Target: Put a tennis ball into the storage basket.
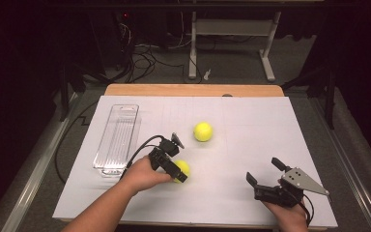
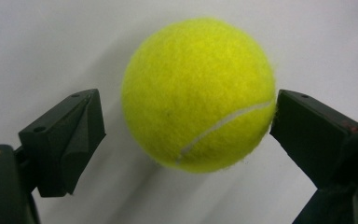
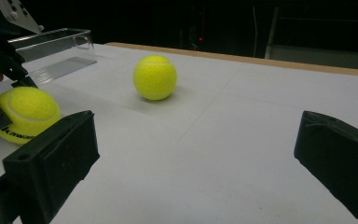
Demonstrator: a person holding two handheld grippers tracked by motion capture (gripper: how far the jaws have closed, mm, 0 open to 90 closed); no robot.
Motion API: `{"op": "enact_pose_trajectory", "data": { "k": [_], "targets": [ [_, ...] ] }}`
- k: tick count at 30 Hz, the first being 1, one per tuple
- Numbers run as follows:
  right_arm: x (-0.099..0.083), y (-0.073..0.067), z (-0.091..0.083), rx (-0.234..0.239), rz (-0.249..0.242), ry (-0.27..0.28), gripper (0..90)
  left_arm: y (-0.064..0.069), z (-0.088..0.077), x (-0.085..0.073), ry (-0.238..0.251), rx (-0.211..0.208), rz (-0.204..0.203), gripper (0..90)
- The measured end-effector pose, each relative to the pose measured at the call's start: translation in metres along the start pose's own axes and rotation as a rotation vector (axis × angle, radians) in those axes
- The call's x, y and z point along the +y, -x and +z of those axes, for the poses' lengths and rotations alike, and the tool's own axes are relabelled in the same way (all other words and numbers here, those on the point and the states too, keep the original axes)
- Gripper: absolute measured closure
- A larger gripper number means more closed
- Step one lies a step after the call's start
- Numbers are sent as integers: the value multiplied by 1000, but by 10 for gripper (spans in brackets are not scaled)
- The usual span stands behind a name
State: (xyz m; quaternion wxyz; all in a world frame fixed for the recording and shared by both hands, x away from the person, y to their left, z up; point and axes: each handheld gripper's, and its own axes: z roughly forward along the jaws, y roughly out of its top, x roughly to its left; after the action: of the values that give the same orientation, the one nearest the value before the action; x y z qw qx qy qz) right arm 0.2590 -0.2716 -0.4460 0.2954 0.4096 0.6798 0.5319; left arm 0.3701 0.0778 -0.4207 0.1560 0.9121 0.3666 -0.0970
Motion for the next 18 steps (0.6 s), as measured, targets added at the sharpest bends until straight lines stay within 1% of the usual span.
{"op": "enact_pose_trajectory", "data": {
  "k": [4, 7, 8, 10, 11, 12, 13, 18],
  "targets": [
    [0, -1, 0, 0, -3, 4, 3, -1, -1, -1, 6, 7, -1, 133],
    [0, -1, 0, 0, -2, 3, 3, -1, 0, -1, 6, 6, 2, 157],
    [0, 0, 0, 0, -1, 4, 3, 0, 0, -1, 7, 2, 3, 181],
    [0, 0, 0, 0, 1, 5, 3, 0, 1, -1, 5, -1, 9, 189],
    [1, 0, -1, -1, 0, 6, 3, 1, 1, -1, 11, -6, 10, 204],
    [1, 0, -1, 0, 0, 7, 3, 1, 1, -1, 16, -13, 12, 239],
    [1, 0, -1, 1, 0, 7, 3, 1, 1, -1, 19, -10, 16, 256],
    [1, 0, -1, 0, 0, 7, 3, 2, 1, -1, 17, -4, 29, 262]
  ]
}}
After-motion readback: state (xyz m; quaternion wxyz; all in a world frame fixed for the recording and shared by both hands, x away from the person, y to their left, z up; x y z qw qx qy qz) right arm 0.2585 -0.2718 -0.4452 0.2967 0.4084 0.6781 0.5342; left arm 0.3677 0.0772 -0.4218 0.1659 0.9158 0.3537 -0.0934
